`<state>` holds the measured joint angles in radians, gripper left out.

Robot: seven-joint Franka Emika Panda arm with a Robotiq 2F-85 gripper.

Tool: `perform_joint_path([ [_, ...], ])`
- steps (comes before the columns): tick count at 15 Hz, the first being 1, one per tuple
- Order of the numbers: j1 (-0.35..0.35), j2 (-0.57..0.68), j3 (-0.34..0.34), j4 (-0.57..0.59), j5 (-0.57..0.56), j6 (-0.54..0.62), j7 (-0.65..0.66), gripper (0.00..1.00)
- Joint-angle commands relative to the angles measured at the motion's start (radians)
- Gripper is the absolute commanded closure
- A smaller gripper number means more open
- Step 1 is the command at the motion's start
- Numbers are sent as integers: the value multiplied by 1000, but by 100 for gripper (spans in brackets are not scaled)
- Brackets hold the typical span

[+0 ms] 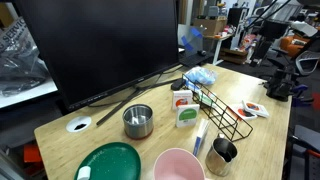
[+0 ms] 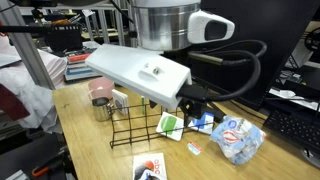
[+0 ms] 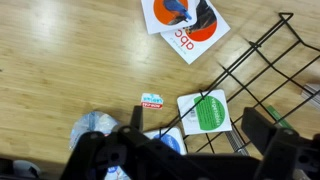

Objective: Take the book in the middle and put it in the black rack

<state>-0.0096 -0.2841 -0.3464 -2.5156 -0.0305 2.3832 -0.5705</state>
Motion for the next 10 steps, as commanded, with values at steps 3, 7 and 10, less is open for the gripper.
perform_joint_path([
  [3, -34, 3, 40, 2, 11, -8, -6, 0],
  [7, -30, 5, 64, 14, 1, 8, 5, 0],
  [10, -21, 14, 101, 41, -17, 27, 22, 0],
])
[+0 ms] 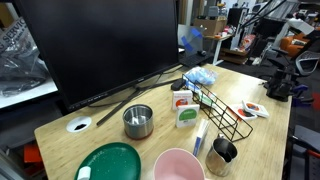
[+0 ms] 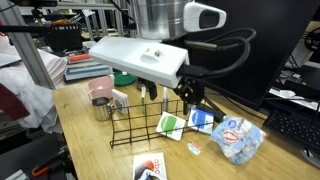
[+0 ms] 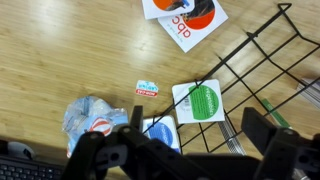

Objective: Take the book in the middle and put it in the black rack

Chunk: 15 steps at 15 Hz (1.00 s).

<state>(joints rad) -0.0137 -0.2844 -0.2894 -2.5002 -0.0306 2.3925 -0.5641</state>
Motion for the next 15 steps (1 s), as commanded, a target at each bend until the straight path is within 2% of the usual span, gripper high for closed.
perform_joint_path([
  [1, -14, 18, 59, 34, -26, 23, 23, 0],
  [5, -5, 42, 106, 62, -35, 36, 58, 0],
  [6, -4, 11, 102, 40, -18, 18, 44, 0],
  [12, -4, 13, 106, 39, -18, 18, 46, 0],
  [15, 20, -3, 117, 18, -7, 26, 8, 0],
])
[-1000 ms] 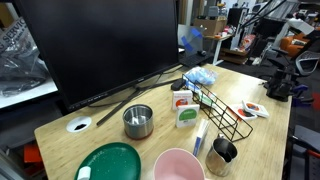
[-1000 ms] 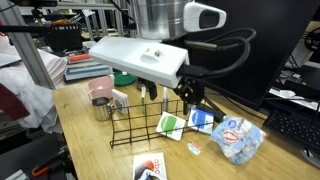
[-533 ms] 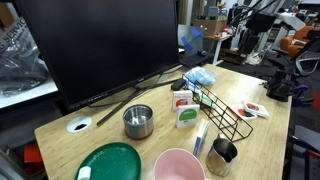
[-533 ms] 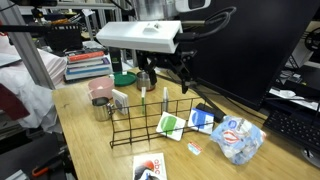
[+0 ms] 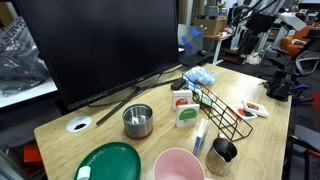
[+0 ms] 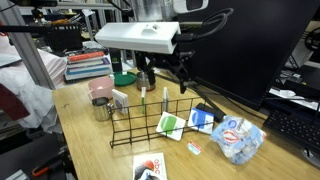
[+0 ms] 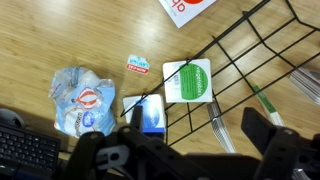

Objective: Take the book in the middle and put it in the black rack

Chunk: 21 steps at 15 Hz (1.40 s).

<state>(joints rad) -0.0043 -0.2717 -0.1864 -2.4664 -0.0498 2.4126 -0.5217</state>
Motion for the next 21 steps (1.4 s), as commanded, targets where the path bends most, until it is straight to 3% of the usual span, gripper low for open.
perform_joint_path([
  [1, 27, -21, 21, -21, 23, 8, -51, 0],
  [8, 163, -8, 54, -21, 172, -51, -251, 0],
  [9, 136, -3, 78, -22, 133, -29, -168, 0],
  [17, 145, 1, 82, -17, 155, -37, -188, 0],
  [21, 146, 37, 127, 4, 107, -80, -128, 0],
])
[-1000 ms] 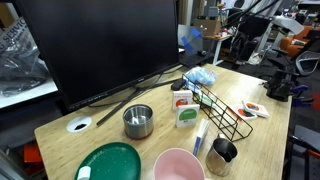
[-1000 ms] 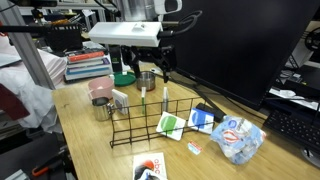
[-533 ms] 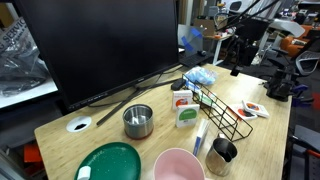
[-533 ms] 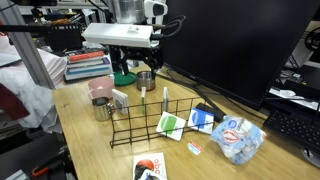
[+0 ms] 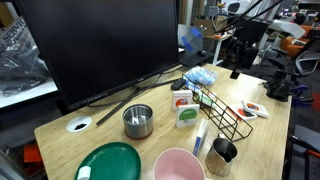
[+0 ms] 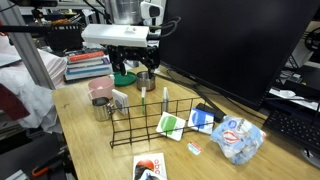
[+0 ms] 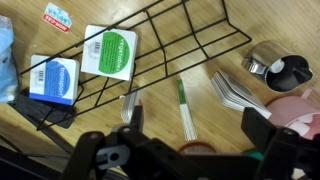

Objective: Take the book in the middle and put it in the black rack

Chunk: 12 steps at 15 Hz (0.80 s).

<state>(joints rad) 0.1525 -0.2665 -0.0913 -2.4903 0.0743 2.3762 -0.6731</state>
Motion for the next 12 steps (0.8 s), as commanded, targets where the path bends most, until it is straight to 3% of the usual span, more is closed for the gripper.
perform_joint_path([
  [1, -8, 42, 45, 31, -22, -53, 38, 0],
  [5, 0, 83, 100, 45, -34, -111, 97, 0],
  [10, 6, 132, 157, 41, -191, -71, 70, 0],
  [12, 7, 115, 158, 20, -154, -71, 99, 0],
])
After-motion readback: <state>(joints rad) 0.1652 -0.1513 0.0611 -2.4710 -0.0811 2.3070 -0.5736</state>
